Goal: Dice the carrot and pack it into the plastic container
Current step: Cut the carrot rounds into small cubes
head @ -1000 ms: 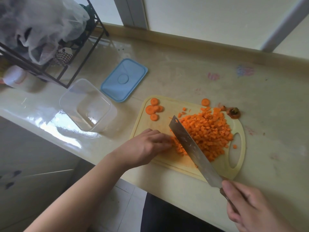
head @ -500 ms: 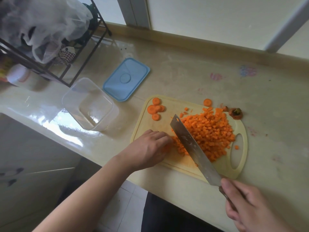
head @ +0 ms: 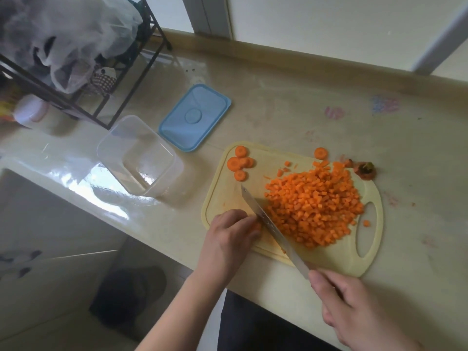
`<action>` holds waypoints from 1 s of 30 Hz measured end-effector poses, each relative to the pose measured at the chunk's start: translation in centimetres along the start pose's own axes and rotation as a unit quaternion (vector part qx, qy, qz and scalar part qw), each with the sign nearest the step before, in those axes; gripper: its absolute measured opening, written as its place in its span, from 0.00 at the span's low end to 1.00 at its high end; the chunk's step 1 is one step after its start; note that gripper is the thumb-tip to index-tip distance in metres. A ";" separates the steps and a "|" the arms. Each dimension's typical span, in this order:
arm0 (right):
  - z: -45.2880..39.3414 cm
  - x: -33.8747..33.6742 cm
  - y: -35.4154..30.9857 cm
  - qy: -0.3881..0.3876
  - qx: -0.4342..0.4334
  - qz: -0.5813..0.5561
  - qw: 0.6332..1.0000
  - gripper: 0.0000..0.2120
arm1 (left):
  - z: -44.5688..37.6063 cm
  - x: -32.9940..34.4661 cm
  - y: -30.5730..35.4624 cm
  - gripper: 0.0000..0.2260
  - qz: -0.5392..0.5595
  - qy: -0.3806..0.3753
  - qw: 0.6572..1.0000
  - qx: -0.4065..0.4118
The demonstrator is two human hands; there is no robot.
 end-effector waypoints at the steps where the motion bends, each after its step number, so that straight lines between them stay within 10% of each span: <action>1: -0.1 0.1 0.1 0.006 -0.006 0.006 1.000 0.09 | 0.0 0.1 0.1 0.11 0.005 0.007 1.000 -0.003; 30: 0.2 -1.0 -0.8 0.012 -0.040 0.047 0.998 0.12 | 1.0 1.1 0.8 0.08 0.001 -0.016 0.991 0.133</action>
Point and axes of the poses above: each hand's wrist, its own z-axis away from the middle knuckle, its own x-axis out of the palm, y = z × x, the point moved 8 cm from there along -z, towards the middle knuckle, and after that the axes turned 8 degrees about -x, right-handed, at the moved point
